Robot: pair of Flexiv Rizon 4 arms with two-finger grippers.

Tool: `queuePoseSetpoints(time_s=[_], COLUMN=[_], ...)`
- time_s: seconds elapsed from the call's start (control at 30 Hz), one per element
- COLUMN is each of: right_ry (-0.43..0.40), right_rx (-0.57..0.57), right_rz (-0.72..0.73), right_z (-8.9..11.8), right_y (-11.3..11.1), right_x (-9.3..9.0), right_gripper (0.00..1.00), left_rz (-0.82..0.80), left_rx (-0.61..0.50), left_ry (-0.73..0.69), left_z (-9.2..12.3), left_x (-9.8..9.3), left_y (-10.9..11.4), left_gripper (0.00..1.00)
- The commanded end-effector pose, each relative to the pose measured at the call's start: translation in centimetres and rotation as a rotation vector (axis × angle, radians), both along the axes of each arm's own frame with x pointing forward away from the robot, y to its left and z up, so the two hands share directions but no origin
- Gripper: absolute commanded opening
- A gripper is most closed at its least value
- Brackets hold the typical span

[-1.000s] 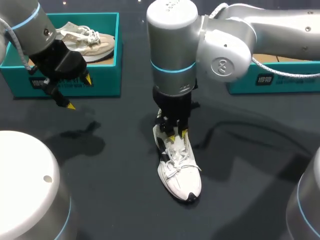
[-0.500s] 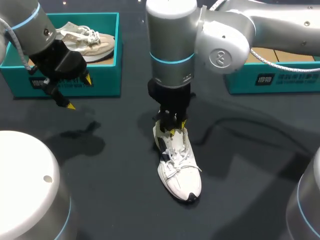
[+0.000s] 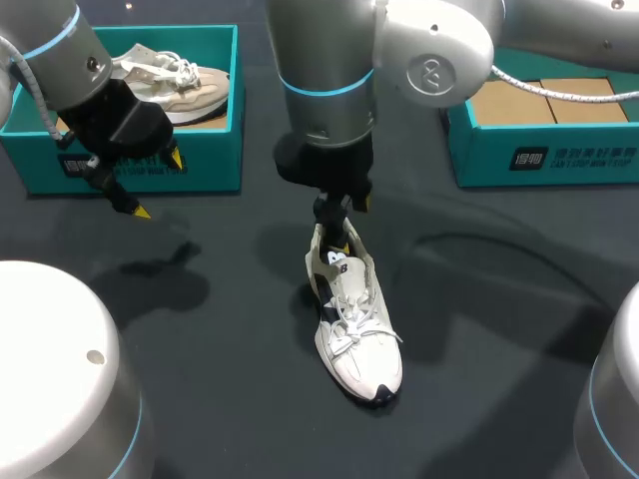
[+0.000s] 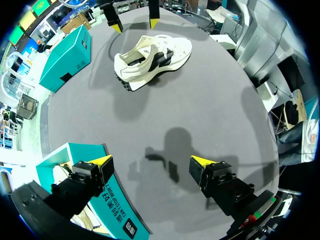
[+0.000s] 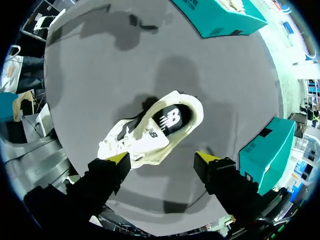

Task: Take the shoe out of the shoebox, open the shoe tongue, remove and reinsert the insole, then place the shoe into the shoebox

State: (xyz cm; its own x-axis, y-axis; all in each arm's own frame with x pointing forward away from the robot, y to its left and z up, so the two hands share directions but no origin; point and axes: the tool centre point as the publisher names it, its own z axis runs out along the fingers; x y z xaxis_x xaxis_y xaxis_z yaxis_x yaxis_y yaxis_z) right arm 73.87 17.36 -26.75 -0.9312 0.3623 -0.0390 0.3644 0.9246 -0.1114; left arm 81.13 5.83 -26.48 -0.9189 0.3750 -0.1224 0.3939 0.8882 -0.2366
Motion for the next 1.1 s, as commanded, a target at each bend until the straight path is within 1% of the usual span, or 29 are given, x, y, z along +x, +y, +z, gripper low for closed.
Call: queuePoseSetpoints(time_s=[0.03, 0.13, 0.17, 0.2, 0.27, 0.33, 0.4, 0.53, 0.7, 0.83, 1.1], right_ry=[0.074, 0.074, 0.090, 0.093, 0.082, 0.056, 0.013, -0.018, -0.013, 0.000, -0.011], right_rx=[-0.002, -0.002, -0.042, -0.012, -0.008, 0.008, 0.019, 0.034, 0.044, 0.057, 0.053], right_rz=[0.355, 0.355, 0.394, 0.454, 0.522, 0.542, 0.549, 0.558, 0.562, 0.557, 0.572], right_z=[-0.2, -0.2, -1.1, -1.7, -2.2, -2.4, -2.4, -3.1, -4.1, -4.9, -7.1], right_y=[0.3, 0.3, 1.2, 1.7, 2.1, 2.2, 2.3, 2.5, 2.9, 3.0, 3.0], right_x=[0.5, 0.5, 1.0, 1.5, 2.1, 2.8, 3.3, 4.6, 5.8, 6.4, 7.7], right_gripper=[1.00, 1.00, 1.00, 1.00, 1.00, 1.00, 1.00, 1.00, 1.00, 1.00, 1.00], left_rz=[0.000, 0.000, 0.000, 0.000, 0.000, 0.000, 0.000, 0.000, 0.000, 0.000, 0.000], left_rx=[0.003, 0.003, 0.003, 0.003, 0.003, 0.003, 0.003, 0.003, 0.003, 0.003, 0.003], left_ry=[-0.001, -0.001, -0.001, -0.001, -0.001, -0.001, -0.001, -0.001, -0.001, -0.001, -0.001], left_z=[0.0, 0.0, 0.0, 0.0, 0.0, 0.0, 0.0, 0.0, 0.0, 0.0, 0.0], left_x=[0.0, 0.0, 0.0, 0.0, 0.0, 0.0, 0.0, 0.0, 0.0, 0.0, 0.0], left_y=[0.0, 0.0, 0.0, 0.0, 0.0, 0.0, 0.0, 0.0, 0.0, 0.0, 0.0], left_gripper=[1.00, 1.00, 1.00, 1.00, 1.00, 1.00, 1.00, 1.00, 1.00, 1.00, 1.00])
